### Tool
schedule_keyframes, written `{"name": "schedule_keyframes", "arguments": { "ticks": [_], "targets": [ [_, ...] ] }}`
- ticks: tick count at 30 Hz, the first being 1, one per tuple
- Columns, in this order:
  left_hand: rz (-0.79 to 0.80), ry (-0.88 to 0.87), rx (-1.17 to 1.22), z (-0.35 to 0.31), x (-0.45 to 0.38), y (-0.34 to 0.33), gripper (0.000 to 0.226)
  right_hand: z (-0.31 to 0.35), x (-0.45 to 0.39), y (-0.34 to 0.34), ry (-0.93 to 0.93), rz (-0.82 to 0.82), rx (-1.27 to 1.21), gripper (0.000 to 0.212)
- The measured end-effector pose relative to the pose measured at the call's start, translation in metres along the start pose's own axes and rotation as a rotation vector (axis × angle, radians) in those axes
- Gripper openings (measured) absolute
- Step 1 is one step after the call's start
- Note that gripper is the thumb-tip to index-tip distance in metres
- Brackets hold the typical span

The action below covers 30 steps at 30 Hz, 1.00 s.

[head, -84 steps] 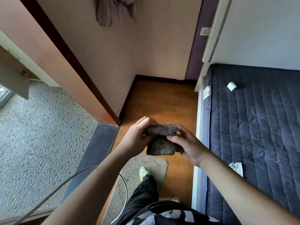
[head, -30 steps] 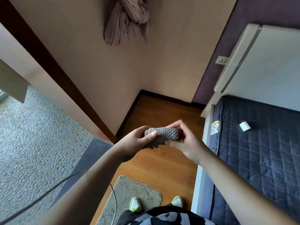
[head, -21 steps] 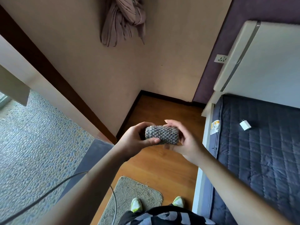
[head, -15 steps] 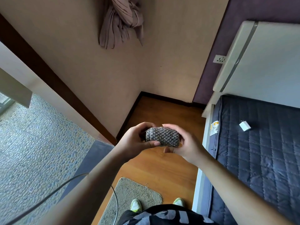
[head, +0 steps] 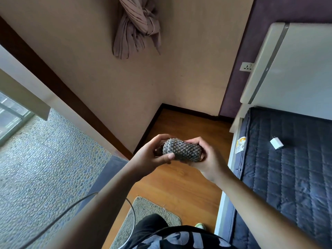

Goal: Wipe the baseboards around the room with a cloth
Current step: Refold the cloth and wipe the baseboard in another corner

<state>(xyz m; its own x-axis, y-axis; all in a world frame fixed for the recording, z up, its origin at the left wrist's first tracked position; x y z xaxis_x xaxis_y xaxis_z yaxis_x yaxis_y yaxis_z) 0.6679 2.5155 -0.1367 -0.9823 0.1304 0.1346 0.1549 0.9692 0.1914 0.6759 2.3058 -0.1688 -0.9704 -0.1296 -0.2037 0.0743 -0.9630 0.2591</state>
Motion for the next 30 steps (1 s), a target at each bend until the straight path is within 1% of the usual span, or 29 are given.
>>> {"name": "schedule_keyframes", "arguments": {
  "ticks": [5, 7, 10, 11, 13, 15, 17, 18, 21, 24, 26, 30],
  "targets": [
    [-0.123, 0.006, -0.036, 0.0, -0.006, 0.008, 0.062, 0.002, -0.006, -0.013, 0.004, 0.021, -0.038, 0.05],
    [-0.142, 0.034, -0.044, 0.002, -0.011, 0.013, 0.059, 0.0, -0.011, -0.02, 0.03, 0.036, -0.05, 0.06],
    [-0.125, 0.072, -0.045, 0.007, -0.022, 0.018, 0.046, -0.006, -0.023, -0.028, 0.05, 0.045, -0.05, 0.082],
    [-0.118, 0.082, -0.033, 0.009, -0.027, 0.021, 0.046, -0.008, -0.028, -0.03, 0.057, 0.048, -0.045, 0.085],
    [-0.106, 0.104, 0.022, 0.013, -0.038, 0.027, 0.05, -0.011, -0.04, -0.035, 0.074, 0.049, -0.022, 0.082],
    [-0.078, 0.126, 0.071, 0.017, -0.054, 0.035, 0.063, -0.013, -0.057, -0.04, 0.09, 0.042, 0.012, 0.075],
    [-0.061, 0.135, 0.108, 0.022, -0.075, 0.044, 0.069, -0.016, -0.079, -0.045, 0.125, 0.039, 0.055, 0.07],
    [-0.056, 0.136, 0.129, 0.024, -0.087, 0.049, 0.069, -0.019, -0.091, -0.048, 0.136, 0.047, 0.082, 0.068],
    [-0.065, 0.141, 0.186, 0.029, -0.122, 0.066, 0.067, -0.025, -0.131, -0.057, 0.097, 0.064, 0.151, 0.064],
    [-0.086, 0.142, 0.218, 0.033, -0.157, 0.083, 0.053, -0.026, -0.177, -0.067, 0.142, 0.055, 0.267, 0.059],
    [-0.131, 0.109, 0.177, 0.033, -0.179, 0.094, 0.049, -0.025, -0.206, -0.071, 0.181, 0.023, 0.333, 0.056],
    [-0.169, 0.059, 0.136, 0.026, -0.216, 0.112, 0.049, -0.026, -0.246, -0.076, 0.204, -0.069, 0.374, 0.055]
  ]
}}
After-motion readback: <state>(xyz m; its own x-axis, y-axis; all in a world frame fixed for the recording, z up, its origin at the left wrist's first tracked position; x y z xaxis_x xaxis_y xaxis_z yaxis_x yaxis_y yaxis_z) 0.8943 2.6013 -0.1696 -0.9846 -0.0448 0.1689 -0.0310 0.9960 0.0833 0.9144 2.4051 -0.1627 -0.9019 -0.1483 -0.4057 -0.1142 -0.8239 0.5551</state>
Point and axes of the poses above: each hand's wrist, its own x-axis away from the middle knuckle, its own y-axis out of the back of the hand, z = x × y, the point moved 2 cm from there along -x, towards the middle knuckle, and after that the axes turned 10 degrees about -z, right-handed, at the moved point
